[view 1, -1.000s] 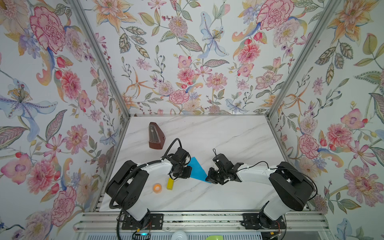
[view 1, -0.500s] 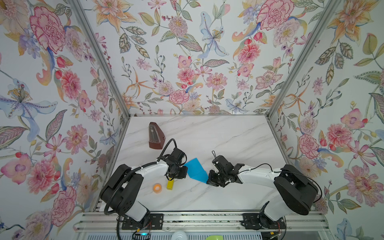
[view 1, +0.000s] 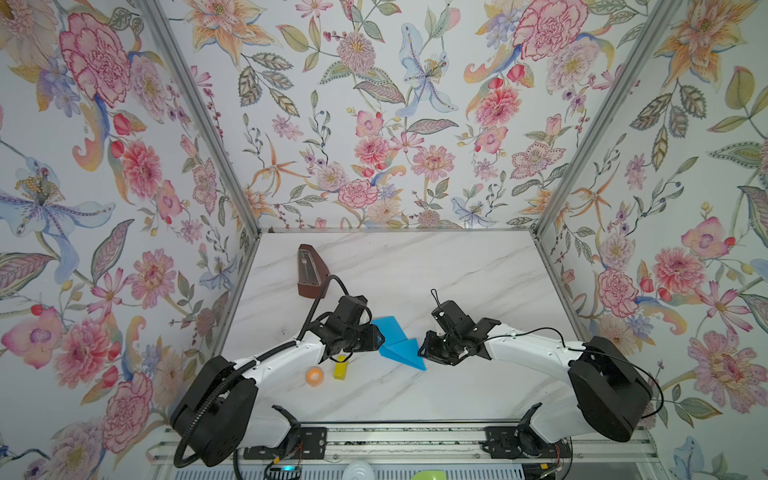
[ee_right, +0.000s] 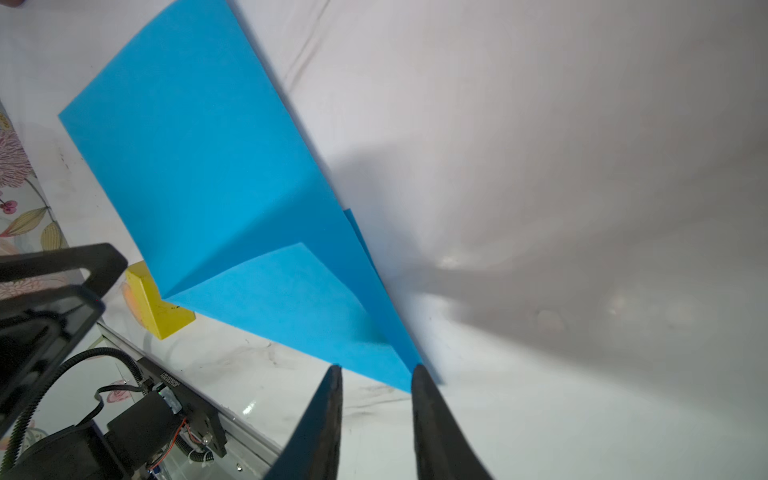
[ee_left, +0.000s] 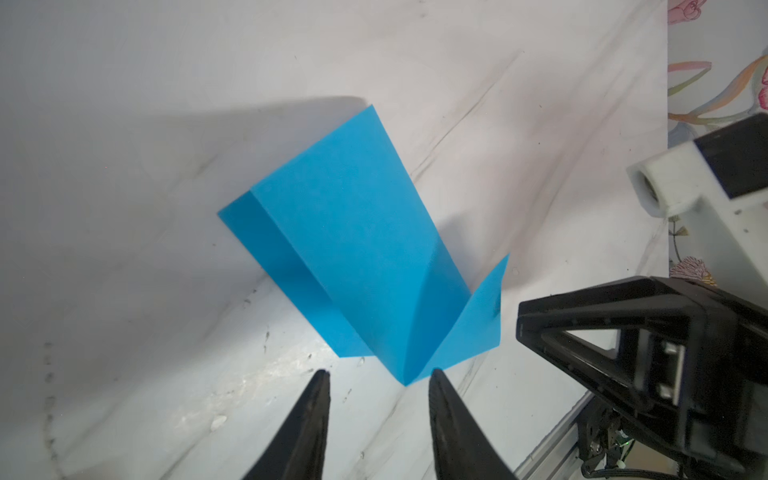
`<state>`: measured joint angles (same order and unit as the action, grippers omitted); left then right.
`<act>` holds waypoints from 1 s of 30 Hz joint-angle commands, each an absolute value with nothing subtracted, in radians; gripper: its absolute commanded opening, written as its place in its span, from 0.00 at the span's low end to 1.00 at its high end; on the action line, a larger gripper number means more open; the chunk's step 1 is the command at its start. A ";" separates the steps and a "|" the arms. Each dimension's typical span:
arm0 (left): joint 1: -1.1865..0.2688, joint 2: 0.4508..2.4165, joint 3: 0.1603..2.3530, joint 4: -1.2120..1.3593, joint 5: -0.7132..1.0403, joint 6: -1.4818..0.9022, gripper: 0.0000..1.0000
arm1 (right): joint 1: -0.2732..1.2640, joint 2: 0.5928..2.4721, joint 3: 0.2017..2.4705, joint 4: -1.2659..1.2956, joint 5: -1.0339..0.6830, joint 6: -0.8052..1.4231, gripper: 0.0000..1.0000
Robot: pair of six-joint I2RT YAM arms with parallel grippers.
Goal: Fold a paper plane with a square sheet of paper (fold left side to right side)
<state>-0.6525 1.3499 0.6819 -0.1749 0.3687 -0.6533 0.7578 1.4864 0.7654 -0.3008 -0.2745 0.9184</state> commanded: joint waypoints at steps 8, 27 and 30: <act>-0.730 1.333 0.583 -0.023 0.351 -0.803 0.51 | 0.816 1.541 0.657 -0.117 -0.383 1.033 0.26; -0.744 1.386 0.505 0.175 0.305 -0.840 0.49 | 0.875 1.579 0.630 0.006 -0.408 1.141 0.20; -0.739 1.411 0.504 0.204 0.307 -0.847 0.49 | 0.874 1.575 0.630 0.004 -0.407 1.141 0.20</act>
<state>-0.7391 1.3865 0.5182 0.1444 0.3279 -0.8326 0.8749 1.5658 0.6456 -0.0010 -0.4053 1.1320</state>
